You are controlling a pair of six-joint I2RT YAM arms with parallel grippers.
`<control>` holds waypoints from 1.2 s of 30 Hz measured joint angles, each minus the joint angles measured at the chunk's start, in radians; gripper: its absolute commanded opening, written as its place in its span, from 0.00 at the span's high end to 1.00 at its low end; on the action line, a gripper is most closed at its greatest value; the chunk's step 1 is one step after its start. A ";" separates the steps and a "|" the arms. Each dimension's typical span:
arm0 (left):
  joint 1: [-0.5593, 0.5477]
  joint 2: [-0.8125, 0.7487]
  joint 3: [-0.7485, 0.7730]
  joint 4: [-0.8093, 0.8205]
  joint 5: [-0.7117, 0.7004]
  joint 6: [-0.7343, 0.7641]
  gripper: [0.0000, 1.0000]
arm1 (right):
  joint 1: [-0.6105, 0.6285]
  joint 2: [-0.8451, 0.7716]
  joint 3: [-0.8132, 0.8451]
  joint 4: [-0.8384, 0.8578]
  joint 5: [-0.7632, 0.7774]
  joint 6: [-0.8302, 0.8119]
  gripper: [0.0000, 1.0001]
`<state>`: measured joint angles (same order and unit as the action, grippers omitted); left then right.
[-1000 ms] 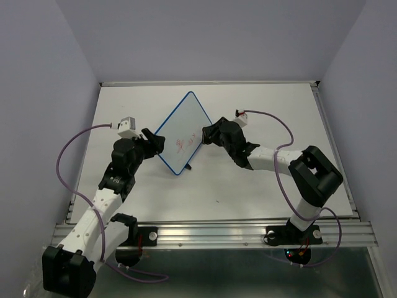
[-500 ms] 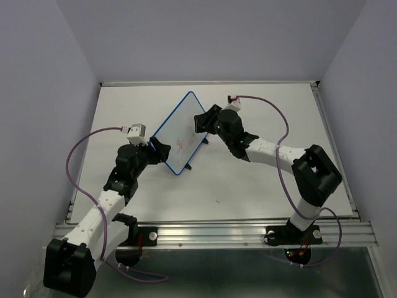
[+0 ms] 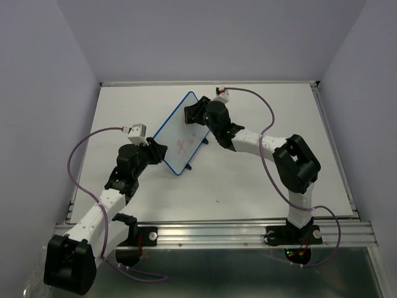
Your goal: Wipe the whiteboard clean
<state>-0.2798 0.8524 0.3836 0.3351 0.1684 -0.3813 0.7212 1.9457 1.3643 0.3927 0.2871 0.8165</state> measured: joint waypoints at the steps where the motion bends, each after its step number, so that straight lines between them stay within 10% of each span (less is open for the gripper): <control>1: 0.000 0.006 0.000 0.002 0.000 0.000 0.62 | 0.000 0.000 0.000 -0.002 0.006 0.004 0.99; 11: 0.000 0.106 0.000 0.029 -0.002 0.002 0.58 | 0.000 0.026 0.015 0.002 0.031 0.021 0.99; 19: 0.000 0.080 0.000 -0.013 -0.048 -0.014 0.22 | -0.008 0.056 -0.013 0.039 0.031 0.062 0.99; 36: 0.000 -0.122 0.000 -0.175 -0.212 -0.120 0.21 | -0.027 -0.051 -0.433 0.051 0.055 0.132 0.99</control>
<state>-0.2802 0.7307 0.3836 0.1600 -0.0437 -0.5011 0.6941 1.8942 0.9310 0.4442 0.3424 0.9485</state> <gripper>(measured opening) 0.786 0.431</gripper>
